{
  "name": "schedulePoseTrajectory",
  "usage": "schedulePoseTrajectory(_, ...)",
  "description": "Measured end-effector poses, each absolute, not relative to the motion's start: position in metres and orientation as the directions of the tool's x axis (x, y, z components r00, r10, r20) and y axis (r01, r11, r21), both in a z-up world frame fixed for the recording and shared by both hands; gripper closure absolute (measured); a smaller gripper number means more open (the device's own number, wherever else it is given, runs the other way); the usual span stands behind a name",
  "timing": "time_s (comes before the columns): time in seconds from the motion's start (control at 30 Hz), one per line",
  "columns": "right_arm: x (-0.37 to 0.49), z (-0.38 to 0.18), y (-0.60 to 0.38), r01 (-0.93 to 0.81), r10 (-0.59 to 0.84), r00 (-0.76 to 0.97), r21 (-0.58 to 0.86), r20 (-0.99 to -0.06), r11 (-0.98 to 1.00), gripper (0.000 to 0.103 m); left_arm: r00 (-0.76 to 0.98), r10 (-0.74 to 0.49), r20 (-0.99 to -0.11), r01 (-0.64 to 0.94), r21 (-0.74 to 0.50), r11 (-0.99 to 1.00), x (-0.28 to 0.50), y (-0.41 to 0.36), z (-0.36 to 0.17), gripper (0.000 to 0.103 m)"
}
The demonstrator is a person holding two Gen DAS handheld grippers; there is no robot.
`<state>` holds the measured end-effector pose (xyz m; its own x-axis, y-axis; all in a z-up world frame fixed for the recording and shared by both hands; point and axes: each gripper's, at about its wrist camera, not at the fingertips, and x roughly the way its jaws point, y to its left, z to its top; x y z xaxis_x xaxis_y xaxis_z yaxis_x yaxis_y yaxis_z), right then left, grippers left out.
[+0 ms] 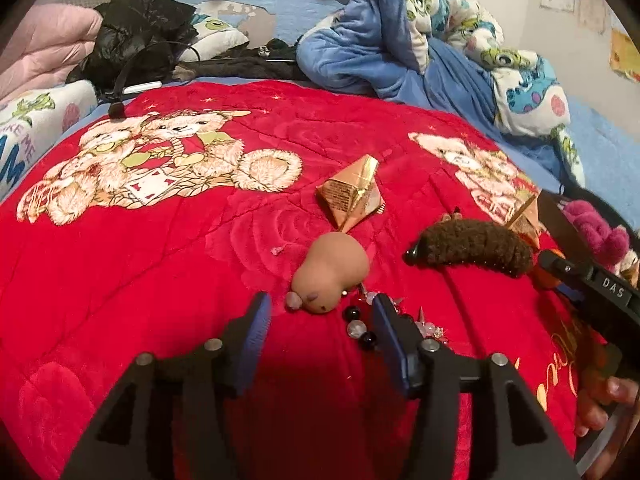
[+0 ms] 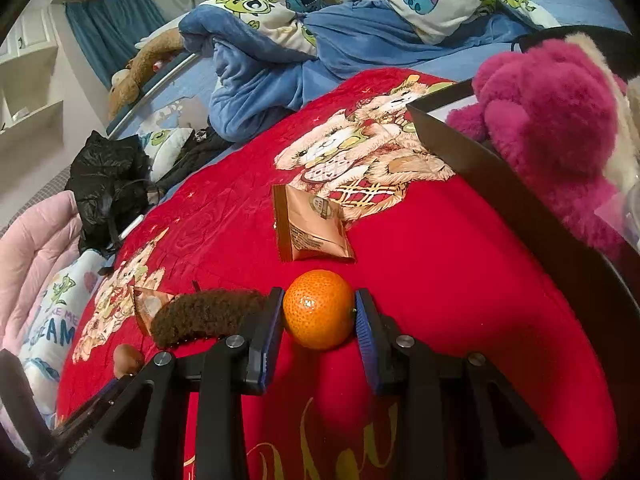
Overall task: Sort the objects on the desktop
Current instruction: 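Grasp the tan gourd toy with the left tool while the right tool grasps the tangerine, then lift the gourd toy and tangerine and carry both toward the dark tray box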
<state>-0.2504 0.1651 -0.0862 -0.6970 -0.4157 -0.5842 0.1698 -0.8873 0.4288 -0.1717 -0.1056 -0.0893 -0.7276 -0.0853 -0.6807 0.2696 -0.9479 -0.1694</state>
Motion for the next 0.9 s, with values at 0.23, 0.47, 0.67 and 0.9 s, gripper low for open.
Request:
schedulePoseTrajectory(0.23, -0.254, -0.089, 0.163, 0.177, -0.424, -0.681, 0.428, -0.597, -0.886, 0.070, -0.695, -0.104, -0.711, 0.272, -0.125, -0.954, -0.192, -0.106, -0.085, 0.049)
schedulePoseTrajectory(0.47, -0.256, -0.089, 0.158, 0.187, -0.427, -0.673, 0.419, -0.604, -0.889, 0.070, -0.689, -0.113, -0.716, 0.260, -0.098, -0.961, -0.210, -0.110, -0.091, 0.062)
schedulePoseTrajectory(0.67, -0.255, -0.089, 0.160, 0.193, -0.438, -0.676, 0.431, -0.593, -0.881, 0.070, -0.719, -0.083, -0.690, 0.254, -0.149, -0.956, -0.202, -0.114, -0.091, 0.062)
schedulePoseTrajectory(0.9, -0.249, -0.083, 0.161, 0.211, -0.446, -0.697, 0.434, -0.561, -0.876, 0.070, -0.752, -0.109, -0.650, 0.266, -0.147, -0.953, -0.188, -0.112, -0.086, 0.062)
